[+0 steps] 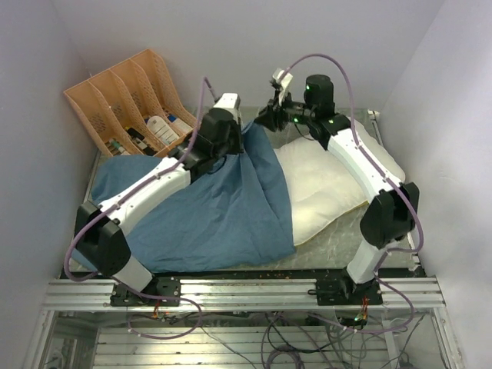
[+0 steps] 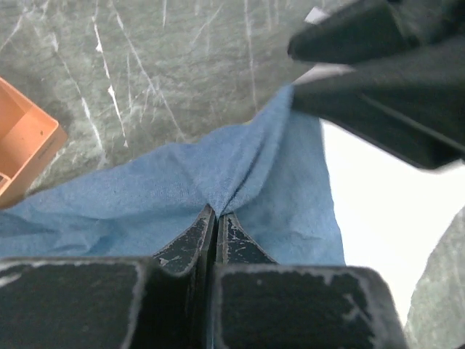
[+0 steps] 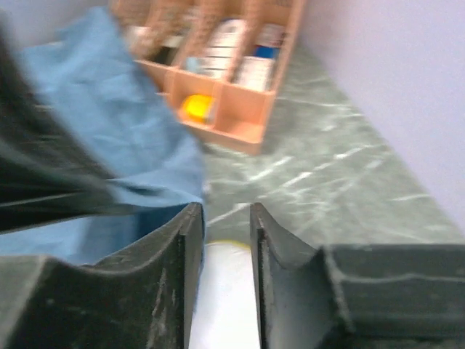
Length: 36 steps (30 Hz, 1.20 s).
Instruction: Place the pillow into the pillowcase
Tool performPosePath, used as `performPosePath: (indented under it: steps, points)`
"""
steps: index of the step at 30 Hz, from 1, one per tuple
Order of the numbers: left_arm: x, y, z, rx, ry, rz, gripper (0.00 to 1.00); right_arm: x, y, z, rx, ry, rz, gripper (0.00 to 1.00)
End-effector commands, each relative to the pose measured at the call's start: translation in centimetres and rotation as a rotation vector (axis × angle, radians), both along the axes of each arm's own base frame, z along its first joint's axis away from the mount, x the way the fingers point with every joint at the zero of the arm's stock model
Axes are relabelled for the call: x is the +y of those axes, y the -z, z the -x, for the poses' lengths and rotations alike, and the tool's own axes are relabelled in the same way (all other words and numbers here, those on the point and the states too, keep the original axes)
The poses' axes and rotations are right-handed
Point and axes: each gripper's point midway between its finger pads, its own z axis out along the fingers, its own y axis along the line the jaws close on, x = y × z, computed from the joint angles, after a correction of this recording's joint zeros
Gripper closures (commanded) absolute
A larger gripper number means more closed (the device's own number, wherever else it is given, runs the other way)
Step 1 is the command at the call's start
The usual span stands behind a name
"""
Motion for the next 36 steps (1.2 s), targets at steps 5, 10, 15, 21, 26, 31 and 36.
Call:
performPosePath:
  steps: [5, 10, 15, 21, 26, 31, 36]
  points:
    - [0.4, -1.9, -0.9, 0.052, 0.267, 0.092, 0.93, -4.8, 4.7, -7.8, 0.079, 0.274, 0.255, 0.43]
    - [0.5, 0.1, -2.6, 0.135, 0.341, 0.075, 0.93, -6.2, 1.5, -3.9, 0.044, 0.115, 0.206, 0.18]
    - [1.2, 0.2, -3.1, 0.16, 0.383, 0.094, 0.93, -10.4, 0.5, 1.5, 0.0, 0.027, 0.197, 0.08]
    - [5.0, -2.1, -1.7, 0.113, 0.335, 0.058, 0.93, -14.4, 9.8, 5.8, 0.016, 0.002, 0.416, 0.05]
    - [8.3, -3.2, 0.1, 0.103, 0.252, 0.035, 0.93, -15.3, 14.5, 6.8, -0.059, -0.101, 0.531, 0.03]
    - [8.7, -3.8, 1.2, 0.104, 0.257, 0.043, 0.93, -14.6, 17.8, 7.8, -0.243, -0.37, 0.59, 0.02]
    - [8.2, -4.3, 1.9, 0.108, 0.29, 0.069, 0.93, -12.0, 20.1, 7.2, -0.268, -0.485, 0.601, 0.03]
